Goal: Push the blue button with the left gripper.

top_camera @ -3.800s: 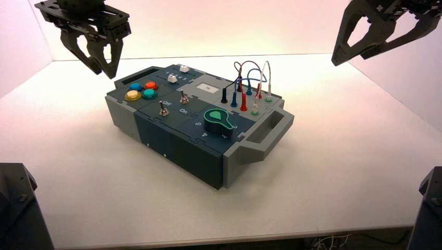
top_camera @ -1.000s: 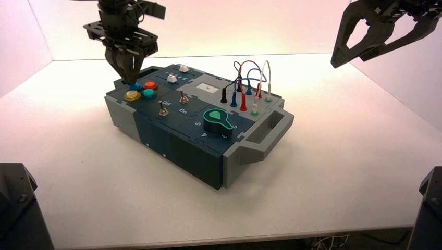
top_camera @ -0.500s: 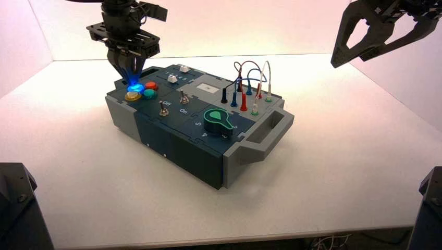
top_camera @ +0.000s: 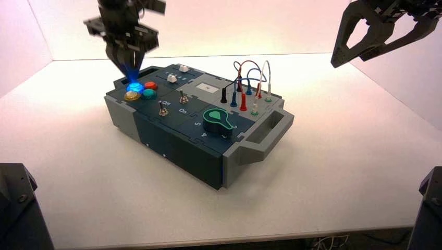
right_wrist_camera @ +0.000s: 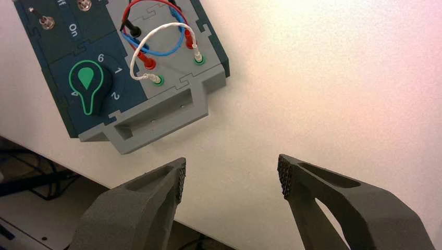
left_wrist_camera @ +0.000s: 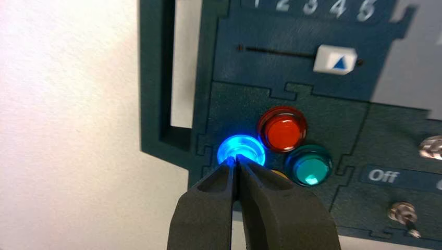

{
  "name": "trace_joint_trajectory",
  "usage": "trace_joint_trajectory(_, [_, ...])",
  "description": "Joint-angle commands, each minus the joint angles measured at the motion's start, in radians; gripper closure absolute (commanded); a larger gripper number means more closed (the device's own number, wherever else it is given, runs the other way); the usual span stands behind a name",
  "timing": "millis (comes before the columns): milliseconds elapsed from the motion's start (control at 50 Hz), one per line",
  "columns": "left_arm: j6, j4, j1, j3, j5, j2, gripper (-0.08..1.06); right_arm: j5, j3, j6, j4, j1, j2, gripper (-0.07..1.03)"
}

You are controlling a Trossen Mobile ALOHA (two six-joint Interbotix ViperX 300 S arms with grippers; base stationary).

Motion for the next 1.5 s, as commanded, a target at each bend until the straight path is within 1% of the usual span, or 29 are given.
trace_joint_trajectory(20, [-0.002, -0.002, 0.002, -0.002, -0.005, -0.109, 1.0, -0.006, -0.014, 0.002, 0.005, 0.003, -0.002, 0.05])
trace_joint_trajectory(180, [-0.009, -0.002, 0.002, 0.02, 0.0, -0.202, 1.0, -0.006, -0.014, 0.002, 0.003, 0.002, -0.002, 0.05])
trace_joint_trajectory(300, [-0.012, -0.005, 0.002, 0.051, 0.009, -0.276, 1.0, -0.008, -0.014, 0.002, 0.003, 0.003, -0.002, 0.05])
trace_joint_trajectory(380, [-0.012, -0.011, 0.002, 0.074, 0.021, -0.322, 0.95, -0.006, -0.014, 0.003, 0.003, 0.002, -0.002, 0.05])
trace_joint_trajectory(440, [-0.015, -0.026, 0.002, 0.098, 0.041, -0.382, 0.77, -0.006, -0.014, 0.002, 0.003, 0.003, -0.002, 0.05])
trace_joint_trajectory(460, [-0.017, -0.028, 0.002, 0.1, 0.043, -0.391, 0.74, -0.006, -0.014, 0.002, 0.003, 0.003, 0.0, 0.05])
trace_joint_trajectory(520, [-0.028, -0.044, 0.002, 0.118, 0.06, -0.449, 0.55, -0.008, -0.014, 0.002, 0.003, 0.002, -0.002, 0.05])
trace_joint_trajectory(580, [-0.032, -0.058, 0.002, 0.127, 0.081, -0.497, 0.46, -0.006, -0.014, 0.002, 0.005, 0.002, -0.002, 0.05])
trace_joint_trajectory(680, [-0.032, -0.08, 0.003, 0.141, 0.126, -0.572, 0.44, -0.006, -0.014, 0.002, 0.003, 0.003, -0.002, 0.05])
trace_joint_trajectory(740, [-0.031, -0.084, 0.002, 0.147, 0.15, -0.609, 0.42, -0.006, -0.014, 0.002, 0.003, 0.003, -0.002, 0.05])
trace_joint_trajectory(800, [-0.029, -0.091, 0.002, 0.158, 0.164, -0.637, 0.37, -0.008, -0.014, 0.002, 0.005, 0.003, -0.002, 0.05])
trace_joint_trajectory(900, [-0.028, -0.089, 0.002, 0.175, 0.179, -0.672, 0.27, -0.008, -0.014, 0.002, 0.003, 0.002, -0.002, 0.05])
trace_joint_trajectory(940, [-0.026, -0.091, 0.002, 0.181, 0.183, -0.675, 0.24, -0.006, -0.014, 0.002, 0.003, 0.003, -0.002, 0.05])
trace_joint_trajectory(1140, [-0.014, -0.091, 0.002, 0.199, 0.179, -0.683, 0.23, -0.008, -0.014, 0.002, 0.003, 0.003, 0.0, 0.05])
trace_joint_trajectory(1340, [-0.014, -0.091, -0.002, 0.202, 0.176, -0.678, 0.23, -0.006, -0.014, 0.002, 0.003, 0.002, -0.002, 0.05])
trace_joint_trajectory(1400, [-0.017, -0.092, -0.009, 0.204, 0.178, -0.676, 0.23, -0.006, -0.014, 0.002, 0.002, 0.002, -0.002, 0.05])
trace_joint_trajectory(1500, [-0.018, -0.104, -0.015, 0.216, 0.167, -0.678, 0.23, -0.008, -0.014, 0.002, 0.002, 0.002, 0.0, 0.05])
